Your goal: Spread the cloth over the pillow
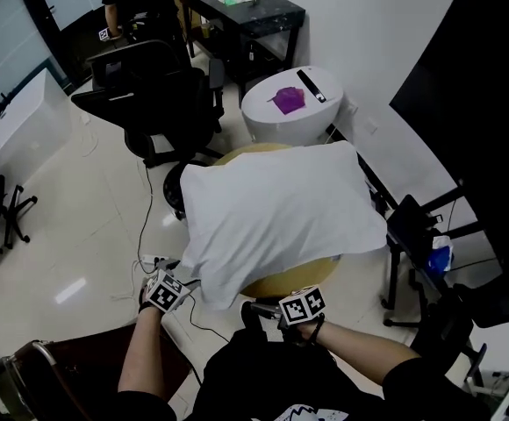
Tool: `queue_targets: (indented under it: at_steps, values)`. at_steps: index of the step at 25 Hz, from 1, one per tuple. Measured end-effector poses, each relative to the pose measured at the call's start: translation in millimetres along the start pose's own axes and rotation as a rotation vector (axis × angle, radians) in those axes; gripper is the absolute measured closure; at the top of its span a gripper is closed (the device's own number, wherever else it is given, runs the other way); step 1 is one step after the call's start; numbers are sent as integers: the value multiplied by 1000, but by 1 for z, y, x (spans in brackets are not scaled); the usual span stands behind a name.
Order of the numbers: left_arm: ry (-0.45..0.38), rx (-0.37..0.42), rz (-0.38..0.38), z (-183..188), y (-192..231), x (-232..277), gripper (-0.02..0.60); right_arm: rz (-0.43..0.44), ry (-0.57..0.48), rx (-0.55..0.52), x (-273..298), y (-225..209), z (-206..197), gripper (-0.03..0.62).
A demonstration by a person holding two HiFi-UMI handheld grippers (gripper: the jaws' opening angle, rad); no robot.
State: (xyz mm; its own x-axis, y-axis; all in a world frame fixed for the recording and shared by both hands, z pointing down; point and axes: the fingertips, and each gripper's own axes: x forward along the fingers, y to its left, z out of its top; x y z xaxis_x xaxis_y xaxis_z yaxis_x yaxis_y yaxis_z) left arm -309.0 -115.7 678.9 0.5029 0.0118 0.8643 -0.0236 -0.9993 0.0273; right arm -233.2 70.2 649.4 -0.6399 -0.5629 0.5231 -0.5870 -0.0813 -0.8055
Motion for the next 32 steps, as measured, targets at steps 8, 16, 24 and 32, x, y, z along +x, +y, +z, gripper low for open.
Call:
queue_targets:
  at_steps: [8, 16, 24, 32]
  values:
    - [-148, 49, 180, 52, 6, -68, 199, -166, -292, -237, -131, -8, 75, 505]
    - [-350, 197, 324, 177, -40, -127, 340, -282, -423, -556, -246, 7, 143, 588]
    - [-566, 172, 240, 282, -112, -135, 577, -271, -453, -672, -300, 13, 166, 588]
    - [-612, 113, 94, 301, -167, -110, 577, -210, -460, -696, -319, 5, 159, 588]
